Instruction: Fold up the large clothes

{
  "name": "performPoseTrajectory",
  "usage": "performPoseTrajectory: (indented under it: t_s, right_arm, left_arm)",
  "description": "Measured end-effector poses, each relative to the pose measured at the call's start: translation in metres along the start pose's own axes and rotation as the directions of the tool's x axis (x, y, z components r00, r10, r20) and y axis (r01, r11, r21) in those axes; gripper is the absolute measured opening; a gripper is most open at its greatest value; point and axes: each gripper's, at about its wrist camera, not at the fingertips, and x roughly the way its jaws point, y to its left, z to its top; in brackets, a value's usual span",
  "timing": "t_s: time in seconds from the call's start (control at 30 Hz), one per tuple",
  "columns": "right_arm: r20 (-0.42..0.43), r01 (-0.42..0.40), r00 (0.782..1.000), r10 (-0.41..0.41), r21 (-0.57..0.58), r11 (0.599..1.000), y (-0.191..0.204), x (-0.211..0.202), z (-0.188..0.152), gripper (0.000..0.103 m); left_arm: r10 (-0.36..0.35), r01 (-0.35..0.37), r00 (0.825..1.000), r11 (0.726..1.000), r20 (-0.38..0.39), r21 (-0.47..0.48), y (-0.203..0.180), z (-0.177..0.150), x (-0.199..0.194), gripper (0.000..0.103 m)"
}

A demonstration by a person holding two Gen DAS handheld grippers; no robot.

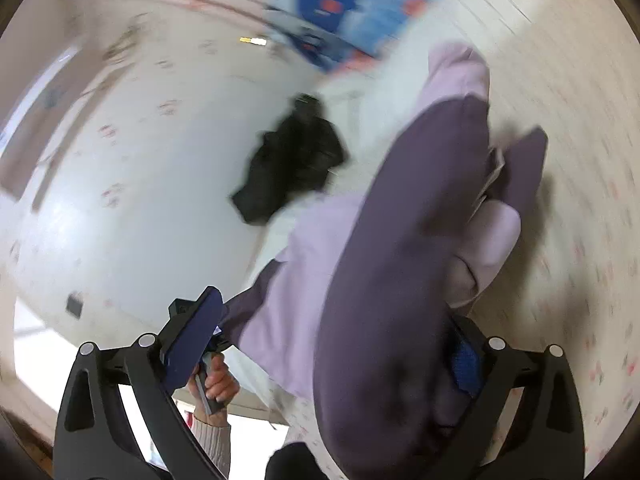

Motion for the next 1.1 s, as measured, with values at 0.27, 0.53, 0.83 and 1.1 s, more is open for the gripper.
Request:
performPoseTrajectory:
  t_s: [0.27,0.53,0.83,1.1]
  right_arm:
    - [-0.060,0.281,0.955,-0.291,-0.136,0.950,0.012,-0.050,-0.029,0.097]
    - [-0.111,0.240,0.969,-0.219,0.237,0.942,-0.137,-0.091,-0.072,0.097]
    - [-0.202,0.226,0.962,-0.187,0.194,0.955,-0.155,-0.032,-0.060,0.097]
    - [-0.184,0.210,0.965,-0.186,0.124,0.970,-0.135,0.005,-0.046,0.066]
  left_arm:
    - [0.194,-0.192,0.975,0.981,-0.110,0.022,-0.003,-0.037,0.021,0.062]
    - [0.218,-0.270,0.954,0.926,-0.208,-0.266,0.117,-0.085,-0.003,0.081]
    - [0.248,-0.315,0.934,0.912,-0.259,-0.262,0.120,-0.082,0.032,0.095]
    - [0.245,-0.304,0.936,0.924,-0.252,-0.230,0.110,-0.077,0.033,0.075]
